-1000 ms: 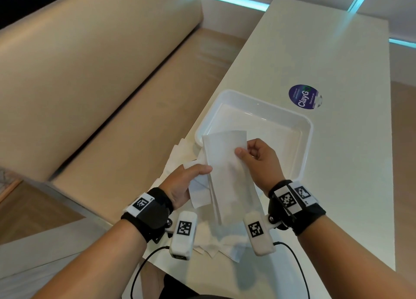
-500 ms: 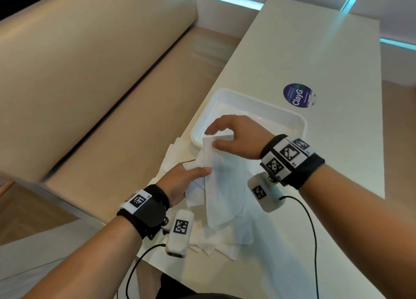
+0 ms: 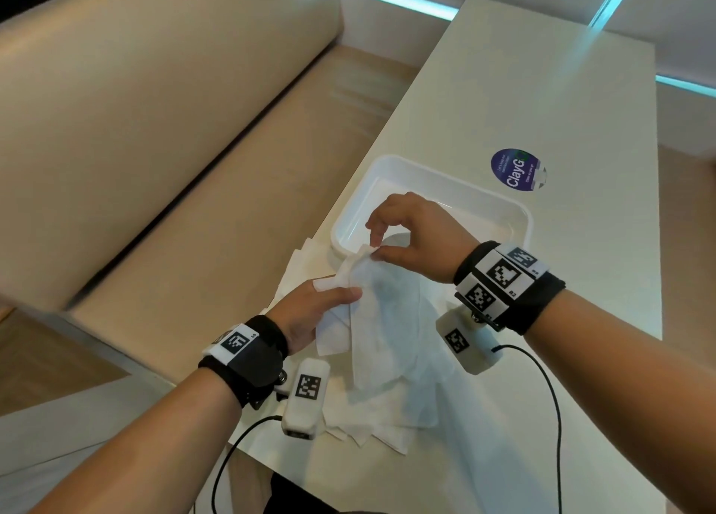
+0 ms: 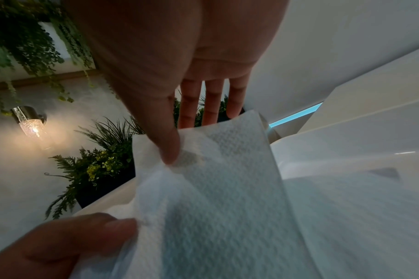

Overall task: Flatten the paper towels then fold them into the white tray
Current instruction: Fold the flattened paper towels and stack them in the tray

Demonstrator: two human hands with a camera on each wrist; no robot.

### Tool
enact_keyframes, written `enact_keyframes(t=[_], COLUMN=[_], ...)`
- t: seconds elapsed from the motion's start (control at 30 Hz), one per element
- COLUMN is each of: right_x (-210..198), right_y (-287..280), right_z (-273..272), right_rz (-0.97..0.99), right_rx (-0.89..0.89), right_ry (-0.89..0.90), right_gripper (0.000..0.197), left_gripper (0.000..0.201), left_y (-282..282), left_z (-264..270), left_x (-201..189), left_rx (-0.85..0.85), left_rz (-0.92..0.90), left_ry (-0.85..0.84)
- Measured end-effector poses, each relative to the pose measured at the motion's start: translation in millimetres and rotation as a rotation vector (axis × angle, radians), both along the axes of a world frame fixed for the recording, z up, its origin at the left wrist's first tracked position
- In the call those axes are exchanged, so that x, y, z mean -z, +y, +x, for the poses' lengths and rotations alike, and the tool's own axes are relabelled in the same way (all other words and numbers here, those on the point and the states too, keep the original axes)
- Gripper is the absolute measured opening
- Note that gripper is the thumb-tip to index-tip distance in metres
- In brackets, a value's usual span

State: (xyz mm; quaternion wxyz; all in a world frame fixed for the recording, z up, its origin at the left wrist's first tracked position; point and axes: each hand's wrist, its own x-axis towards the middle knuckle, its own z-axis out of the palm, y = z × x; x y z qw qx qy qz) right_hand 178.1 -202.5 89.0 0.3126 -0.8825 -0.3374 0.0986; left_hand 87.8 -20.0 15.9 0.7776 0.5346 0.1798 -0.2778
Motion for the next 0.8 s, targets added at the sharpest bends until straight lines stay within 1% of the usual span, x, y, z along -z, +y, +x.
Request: enact_keyframes(t=[0.13, 0.27, 0.37, 0.43, 0.5, 0.6, 0.63, 0.7, 0.73, 0.8], right_x=[0, -4, -8, -12, -15, -18, -18, -15, -13, -8], right_y=[-2, -6, -9, -9, -9, -14, -18, -29, -34, -43], right_z=[0, 0, 0, 1, 2, 7, 9, 11, 11, 8], right_rz=[0.053, 0.105, 0.138, 0.139, 0.116, 0.033, 0.013, 0.041, 0.082, 0.180], right_rx=[0.055, 0.106, 0.113, 0.124, 0.152, 0.185, 0.204, 0.233, 0.233, 0.243], right_ry=[0.044, 0.074, 0.097, 0.124, 0.156, 0.204, 0.231, 0.317, 0.376, 0.493], right_gripper=[0.011, 0.009, 0.011, 0.018, 0.027, 0.036, 0.035, 0.032, 0.030, 0.019], left_gripper=[0.049, 0.063, 0.066, 0.061, 0.049, 0.041, 0.040, 0.040, 0.039, 0.037], left_y=[2, 2, 0, -3, -6, -6, -5, -1, 0, 1], left_z=[0, 1, 3, 5, 8, 10, 10, 11, 11, 11], left_x=[1, -1, -2, -3, -3, -3, -3, -3, -4, -4], left_rx=[0.023, 0.060, 0.106, 0.115, 0.098, 0.064, 0.052, 0.027, 0.015, -0.008], left_rz=[-0.007, -0.017, -0.009, 0.021, 0.052, 0.063, 0.059, 0.047, 0.035, 0.008], left_ry=[-0.028, -0.056, -0.082, -0.095, -0.100, -0.106, -0.105, -0.097, -0.093, -0.083])
